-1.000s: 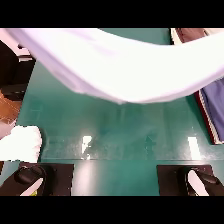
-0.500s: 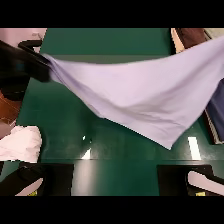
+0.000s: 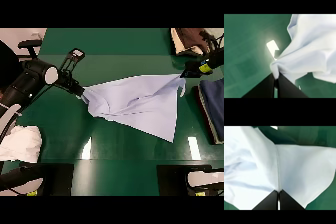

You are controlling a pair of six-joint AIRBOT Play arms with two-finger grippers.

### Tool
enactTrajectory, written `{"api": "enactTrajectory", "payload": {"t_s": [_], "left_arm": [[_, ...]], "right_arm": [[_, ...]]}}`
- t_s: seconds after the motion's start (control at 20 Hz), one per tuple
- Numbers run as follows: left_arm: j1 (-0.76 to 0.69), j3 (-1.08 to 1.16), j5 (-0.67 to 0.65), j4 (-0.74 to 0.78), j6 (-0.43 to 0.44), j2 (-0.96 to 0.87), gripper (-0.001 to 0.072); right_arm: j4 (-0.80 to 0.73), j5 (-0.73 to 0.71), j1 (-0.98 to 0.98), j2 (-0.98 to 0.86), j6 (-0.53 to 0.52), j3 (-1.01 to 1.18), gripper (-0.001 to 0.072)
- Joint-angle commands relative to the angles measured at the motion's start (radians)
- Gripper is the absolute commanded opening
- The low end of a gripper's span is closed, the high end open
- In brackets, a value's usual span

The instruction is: Fold the shirts.

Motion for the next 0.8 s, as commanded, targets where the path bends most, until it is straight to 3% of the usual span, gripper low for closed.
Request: {"api": "enactTrajectory", "payload": {"t_s": [0.0, 0.2, 0.3, 0.45, 0.5, 0.55, 0.6, 0.75], "left_arm": [[0.0, -0.009, -0.114, -0.034, 0.018, 0.079, 0.0026], [0.0, -0.009, -0.203, -0.256, 0.186, 0.296, 0.0026], [0.0, -0.009, -0.346, -0.39, 0.29, 0.363, 0.0027], [0.0, -0.031, -0.516, -0.518, 0.268, 0.374, 0.0031], [0.0, -0.045, -0.496, -0.525, 0.233, 0.374, 0.0182], [0.0, -0.055, -0.454, -0.525, 0.205, 0.374, 0.0527], [0.0, -0.055, -0.393, -0.522, 0.201, 0.372, 0.0683], [0.0, -0.056, -0.167, -0.509, 0.159, 0.366, 0.0666]], "right_arm": [[-0.003, 0.07, 0.01, 0.039, -0.002, -0.011, 0.0011], [-0.002, 0.11, 0.01, 0.156, -0.002, -0.011, 0.0011], [-0.002, 0.119, 0.01, 0.212, -0.001, -0.011, 0.0011], [-0.002, 0.119, 0.01, 0.278, 0.0, -0.011, 0.0011], [-0.002, 0.118, 0.01, 0.293, 0.001, -0.011, 0.0011], [-0.002, 0.118, 0.01, 0.303, 0.005, -0.011, 0.0011], [-0.002, 0.119, 0.01, 0.309, 0.011, -0.011, 0.0012], [0.0, 0.119, 0.01, 0.31, 0.013, -0.011, 0.0011]]}}
